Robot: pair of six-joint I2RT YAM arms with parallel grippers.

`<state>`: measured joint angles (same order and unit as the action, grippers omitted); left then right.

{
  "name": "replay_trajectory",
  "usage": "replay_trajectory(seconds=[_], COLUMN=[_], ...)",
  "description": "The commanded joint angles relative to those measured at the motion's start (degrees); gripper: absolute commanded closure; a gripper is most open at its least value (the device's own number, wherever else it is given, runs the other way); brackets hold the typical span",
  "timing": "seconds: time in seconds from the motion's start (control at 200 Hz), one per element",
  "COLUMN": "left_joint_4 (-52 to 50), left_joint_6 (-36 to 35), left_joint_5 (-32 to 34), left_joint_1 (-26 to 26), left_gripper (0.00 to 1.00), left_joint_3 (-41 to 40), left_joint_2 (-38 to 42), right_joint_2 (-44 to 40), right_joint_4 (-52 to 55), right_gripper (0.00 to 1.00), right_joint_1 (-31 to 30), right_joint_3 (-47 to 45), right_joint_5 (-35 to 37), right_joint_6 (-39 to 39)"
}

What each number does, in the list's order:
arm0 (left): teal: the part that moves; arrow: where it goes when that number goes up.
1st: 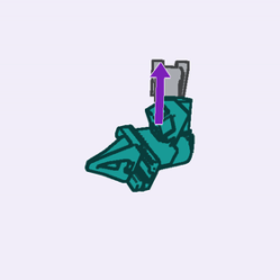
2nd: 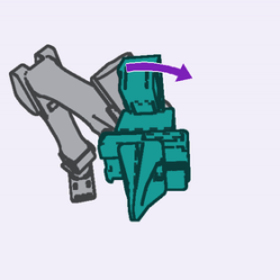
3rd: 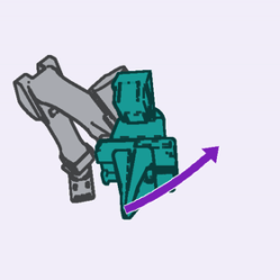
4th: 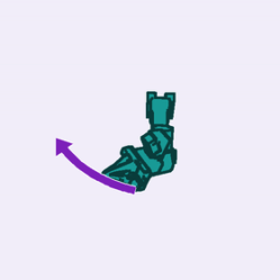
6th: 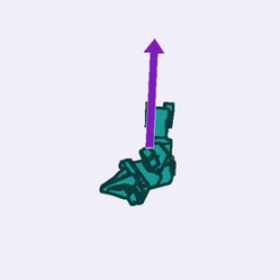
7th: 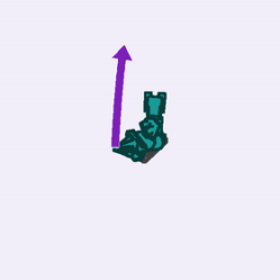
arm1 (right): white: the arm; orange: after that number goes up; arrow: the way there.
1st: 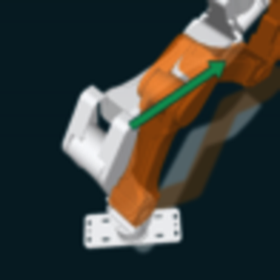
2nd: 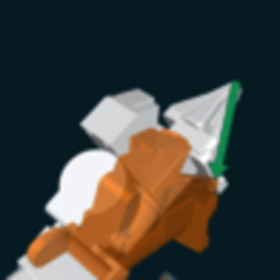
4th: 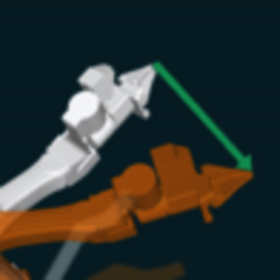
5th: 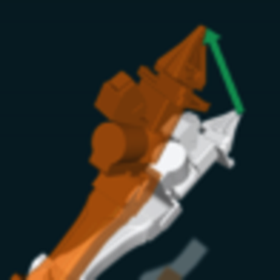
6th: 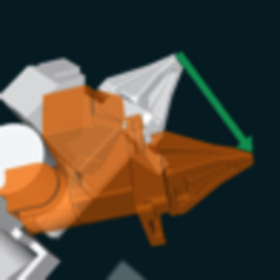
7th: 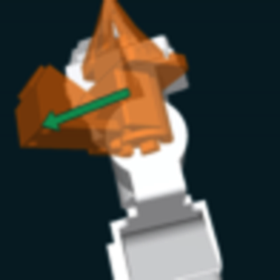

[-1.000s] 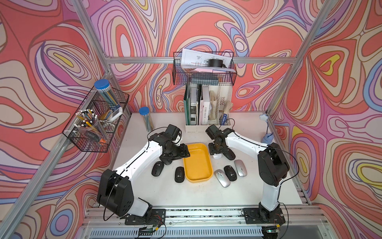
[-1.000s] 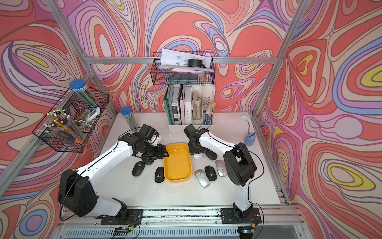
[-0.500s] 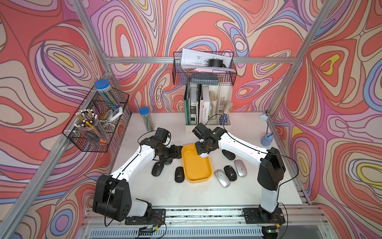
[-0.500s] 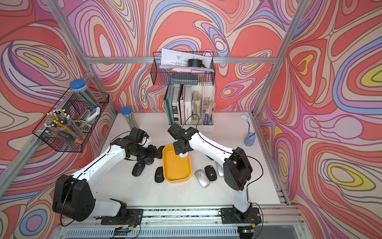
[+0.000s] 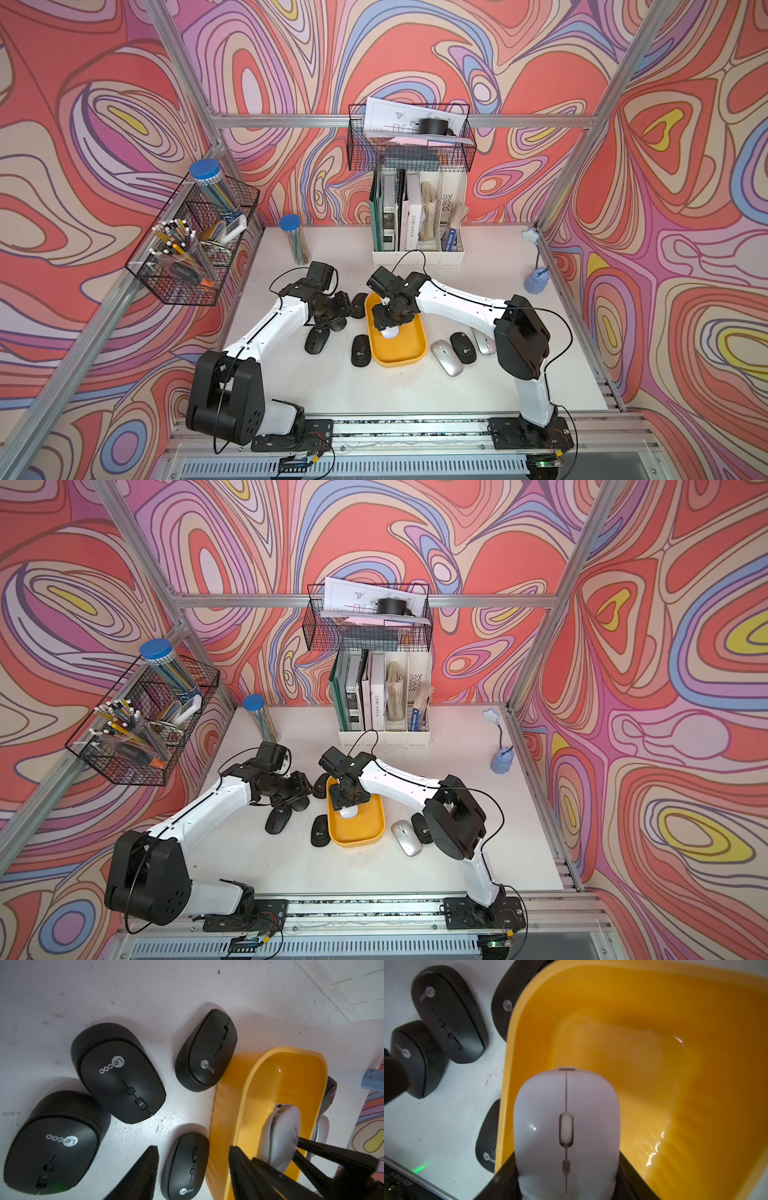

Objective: Put the mouse in the storage box
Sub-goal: Place the mouse in the storage box.

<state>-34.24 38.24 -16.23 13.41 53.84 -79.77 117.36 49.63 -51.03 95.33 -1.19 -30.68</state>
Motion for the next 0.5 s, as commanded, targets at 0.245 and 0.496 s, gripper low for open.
replay_trajectory(seconds=[0.245, 0.496], left_joint_4=[5.14, 4.11], left_joint_6=[2.89, 2.04], left_joint_5=[-6.40, -6.86], left_joint_1=[-0.23, -0.23], left_gripper=[0.40, 0.40], left_joint_3=[-5.35, -5.66], left_joint_2=[1.37, 2.11], right_joint_2=[3.27, 4.07], right_joint_4=[-4.78, -4.39], right_gripper=[0.43, 0.43], right_joint_1=[1.51, 4.34], right_joint_3=[-1.82, -2.71], right_joint_5=[6.72, 6.67], right_joint_6=[-5.09, -4.53])
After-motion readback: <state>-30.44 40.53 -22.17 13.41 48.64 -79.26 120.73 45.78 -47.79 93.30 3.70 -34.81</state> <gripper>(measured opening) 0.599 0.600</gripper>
